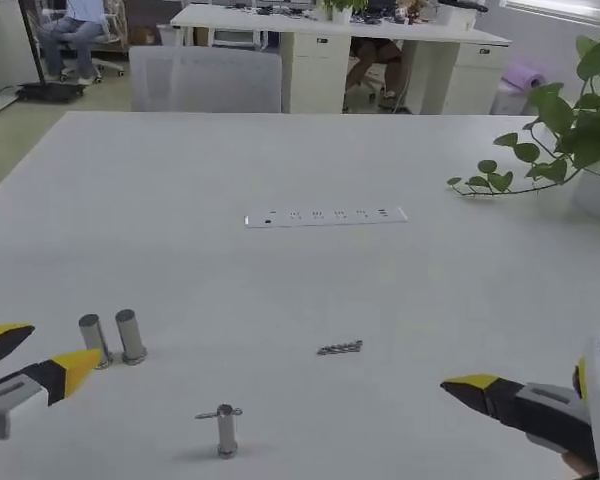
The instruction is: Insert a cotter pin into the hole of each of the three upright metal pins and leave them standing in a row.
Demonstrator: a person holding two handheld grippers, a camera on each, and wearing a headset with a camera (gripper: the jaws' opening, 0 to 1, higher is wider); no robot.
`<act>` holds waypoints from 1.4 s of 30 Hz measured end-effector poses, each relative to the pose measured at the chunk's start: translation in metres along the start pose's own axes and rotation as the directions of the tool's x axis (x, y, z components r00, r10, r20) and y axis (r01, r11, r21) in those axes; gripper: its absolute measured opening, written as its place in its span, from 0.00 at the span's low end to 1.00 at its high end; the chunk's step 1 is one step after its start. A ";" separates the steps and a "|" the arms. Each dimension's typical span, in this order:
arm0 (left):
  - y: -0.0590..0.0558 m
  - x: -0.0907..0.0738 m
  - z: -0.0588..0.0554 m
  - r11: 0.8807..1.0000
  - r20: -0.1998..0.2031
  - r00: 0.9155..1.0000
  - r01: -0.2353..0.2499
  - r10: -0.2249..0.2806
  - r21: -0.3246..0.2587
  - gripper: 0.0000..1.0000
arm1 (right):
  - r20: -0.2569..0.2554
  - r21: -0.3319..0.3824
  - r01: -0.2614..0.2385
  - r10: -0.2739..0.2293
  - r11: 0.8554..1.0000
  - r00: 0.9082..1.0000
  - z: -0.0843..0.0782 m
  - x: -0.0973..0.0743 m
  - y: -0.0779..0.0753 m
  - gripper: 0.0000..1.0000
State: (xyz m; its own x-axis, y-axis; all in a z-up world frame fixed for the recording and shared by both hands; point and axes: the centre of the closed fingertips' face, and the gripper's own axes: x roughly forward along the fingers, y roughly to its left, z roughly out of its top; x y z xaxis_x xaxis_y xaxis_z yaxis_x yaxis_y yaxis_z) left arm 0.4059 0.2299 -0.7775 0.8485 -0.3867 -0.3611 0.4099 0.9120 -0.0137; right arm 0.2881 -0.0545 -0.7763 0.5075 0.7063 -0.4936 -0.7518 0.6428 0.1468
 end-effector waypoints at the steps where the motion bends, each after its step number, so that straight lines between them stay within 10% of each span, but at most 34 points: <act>1: 0.001 0.002 -0.001 1.000 -0.001 1.000 -0.001 0.001 0.002 0.42 | 0.003 -0.003 0.004 -0.004 1.000 1.000 0.001 0.000 -0.001 0.90; 42: 0.019 0.064 -0.020 0.999 -0.001 0.999 0.035 -0.035 -0.026 0.16 | -0.026 0.007 0.045 -0.045 0.999 0.999 -0.006 0.004 -0.016 0.84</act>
State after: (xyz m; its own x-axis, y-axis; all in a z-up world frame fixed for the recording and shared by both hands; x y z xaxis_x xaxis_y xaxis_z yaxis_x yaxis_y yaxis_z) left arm 0.4619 0.2254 -0.8193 0.8334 -0.4180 -0.3614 0.4302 0.9013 -0.0504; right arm 0.2994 -0.0637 -0.7853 0.5296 0.6690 -0.5215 -0.7254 0.6759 0.1302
